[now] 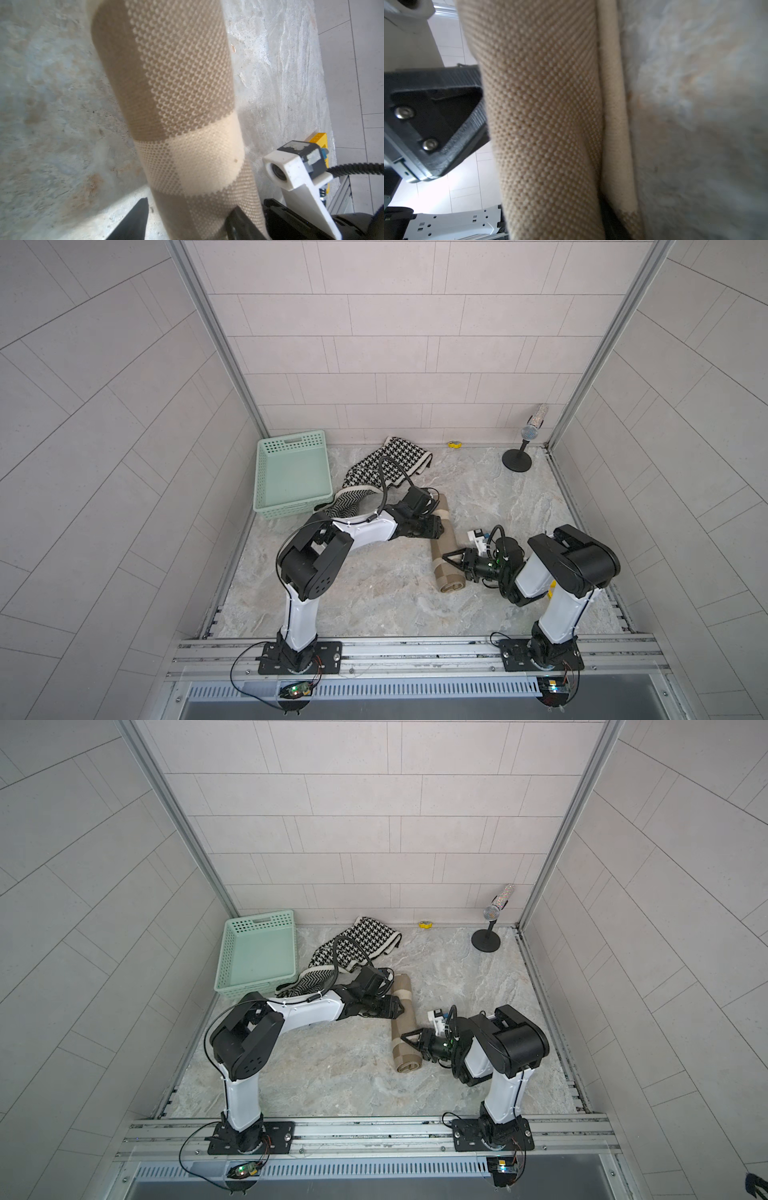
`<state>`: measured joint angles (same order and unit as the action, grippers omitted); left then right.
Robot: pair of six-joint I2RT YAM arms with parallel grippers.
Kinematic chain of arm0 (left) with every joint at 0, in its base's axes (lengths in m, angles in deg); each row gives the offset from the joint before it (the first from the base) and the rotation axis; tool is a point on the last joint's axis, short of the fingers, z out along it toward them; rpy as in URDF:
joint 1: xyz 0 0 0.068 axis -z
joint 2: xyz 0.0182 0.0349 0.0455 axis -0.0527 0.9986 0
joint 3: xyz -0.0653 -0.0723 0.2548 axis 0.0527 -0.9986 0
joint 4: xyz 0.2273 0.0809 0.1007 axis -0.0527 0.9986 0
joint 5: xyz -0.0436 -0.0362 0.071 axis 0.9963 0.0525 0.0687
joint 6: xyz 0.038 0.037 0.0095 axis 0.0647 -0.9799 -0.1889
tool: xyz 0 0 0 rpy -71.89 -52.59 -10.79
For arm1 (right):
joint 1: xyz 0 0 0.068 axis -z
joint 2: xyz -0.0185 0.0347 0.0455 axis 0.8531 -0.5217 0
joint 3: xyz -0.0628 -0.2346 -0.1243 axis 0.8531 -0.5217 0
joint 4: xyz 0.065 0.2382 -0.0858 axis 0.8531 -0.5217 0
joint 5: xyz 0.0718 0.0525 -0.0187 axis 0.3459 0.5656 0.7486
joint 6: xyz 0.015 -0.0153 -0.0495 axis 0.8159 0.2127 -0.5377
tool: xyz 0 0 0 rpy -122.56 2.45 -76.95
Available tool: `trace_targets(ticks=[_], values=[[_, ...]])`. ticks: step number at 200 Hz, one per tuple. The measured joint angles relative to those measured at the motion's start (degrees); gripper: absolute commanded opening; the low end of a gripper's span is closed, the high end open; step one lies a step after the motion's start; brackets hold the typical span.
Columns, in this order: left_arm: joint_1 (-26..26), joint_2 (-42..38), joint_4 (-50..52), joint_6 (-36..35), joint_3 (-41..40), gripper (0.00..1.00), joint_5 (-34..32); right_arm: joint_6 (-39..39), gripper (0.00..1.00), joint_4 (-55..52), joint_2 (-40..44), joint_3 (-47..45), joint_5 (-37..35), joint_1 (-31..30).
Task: Roll up the scarf and place it into the basket
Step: Roll the scarf at the center of the board, then pick up the scarf at the center of the board.
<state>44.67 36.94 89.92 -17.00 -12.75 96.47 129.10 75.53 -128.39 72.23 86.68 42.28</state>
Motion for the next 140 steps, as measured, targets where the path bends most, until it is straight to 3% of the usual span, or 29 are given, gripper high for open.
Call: trace_targets(ticks=[13,35,61,82,106,140], values=[[0.0,0.81,0.9,-0.02,0.68,0.62,-0.46,-3.15,0.51,-9.51,5.92,0.83,-1.95,-0.5],[0.02,2.1,2.29,-0.02,1.9,0.62,-0.96,-13.29,0.7,-38.27,21.07,7.23,-9.92,-3.61],[0.0,2.97,3.1,-0.02,3.23,0.62,-1.33,-23.67,0.72,-64.76,37.53,15.3,-21.09,-5.77],[0.0,3.26,3.43,0.0,3.85,0.62,-1.38,-28.09,0.69,-77.59,45.86,17.55,-27.26,-5.99],[0.0,3.26,3.82,0.0,3.98,0.62,-1.46,-29.86,0.68,-88.67,49.9,17.79,-32.0,-8.41],[0.02,3.3,4.39,0.04,4.42,0.62,-1.46,-29.62,0.66,-95.91,52.63,17.81,-36.48,-14.97]])
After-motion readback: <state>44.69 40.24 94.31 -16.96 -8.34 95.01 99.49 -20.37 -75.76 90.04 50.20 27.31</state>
